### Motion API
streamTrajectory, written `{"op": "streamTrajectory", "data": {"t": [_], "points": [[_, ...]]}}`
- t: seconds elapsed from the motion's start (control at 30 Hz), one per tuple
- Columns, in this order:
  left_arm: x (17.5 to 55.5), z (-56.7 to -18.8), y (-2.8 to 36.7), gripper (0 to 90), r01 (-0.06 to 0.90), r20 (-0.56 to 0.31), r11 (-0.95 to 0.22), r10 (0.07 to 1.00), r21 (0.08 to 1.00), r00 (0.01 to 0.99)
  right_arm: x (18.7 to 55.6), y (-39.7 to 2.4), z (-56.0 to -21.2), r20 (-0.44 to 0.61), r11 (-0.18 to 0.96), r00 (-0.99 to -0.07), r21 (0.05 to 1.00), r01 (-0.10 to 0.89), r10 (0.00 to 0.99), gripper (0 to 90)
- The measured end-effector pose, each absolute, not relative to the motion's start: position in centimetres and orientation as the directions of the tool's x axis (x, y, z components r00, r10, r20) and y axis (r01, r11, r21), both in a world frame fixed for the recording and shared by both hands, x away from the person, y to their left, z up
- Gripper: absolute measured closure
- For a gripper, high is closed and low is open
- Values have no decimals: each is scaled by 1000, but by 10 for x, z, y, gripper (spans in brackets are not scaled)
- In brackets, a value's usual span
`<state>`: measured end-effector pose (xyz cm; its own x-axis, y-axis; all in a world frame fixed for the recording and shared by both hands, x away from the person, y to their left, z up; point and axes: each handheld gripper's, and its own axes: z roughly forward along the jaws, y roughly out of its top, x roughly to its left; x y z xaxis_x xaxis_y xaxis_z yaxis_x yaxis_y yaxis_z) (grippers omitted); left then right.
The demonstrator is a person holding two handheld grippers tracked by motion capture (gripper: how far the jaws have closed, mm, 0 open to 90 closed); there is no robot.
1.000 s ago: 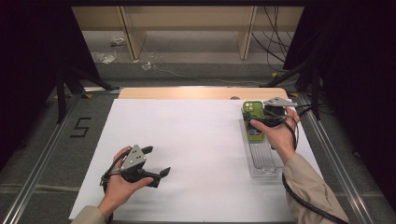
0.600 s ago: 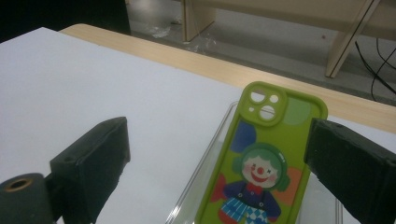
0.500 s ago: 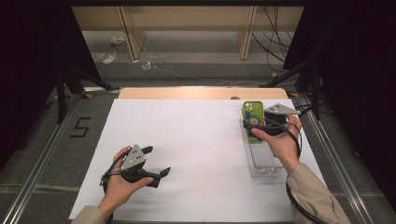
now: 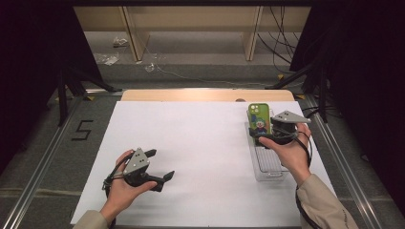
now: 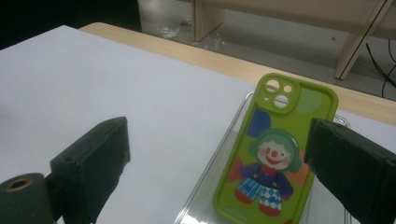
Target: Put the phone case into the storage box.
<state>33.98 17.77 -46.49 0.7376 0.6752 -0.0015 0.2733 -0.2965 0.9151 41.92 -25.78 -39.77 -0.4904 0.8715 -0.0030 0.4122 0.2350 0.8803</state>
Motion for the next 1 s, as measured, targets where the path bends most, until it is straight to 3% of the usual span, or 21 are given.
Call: {"op": "streamTrajectory", "data": {"t": [1.0], "points": [[340,-465,178,2,271,4,-300,676,915,737,390,-259,-399,6,240,-519,882,405,855,82]]}}
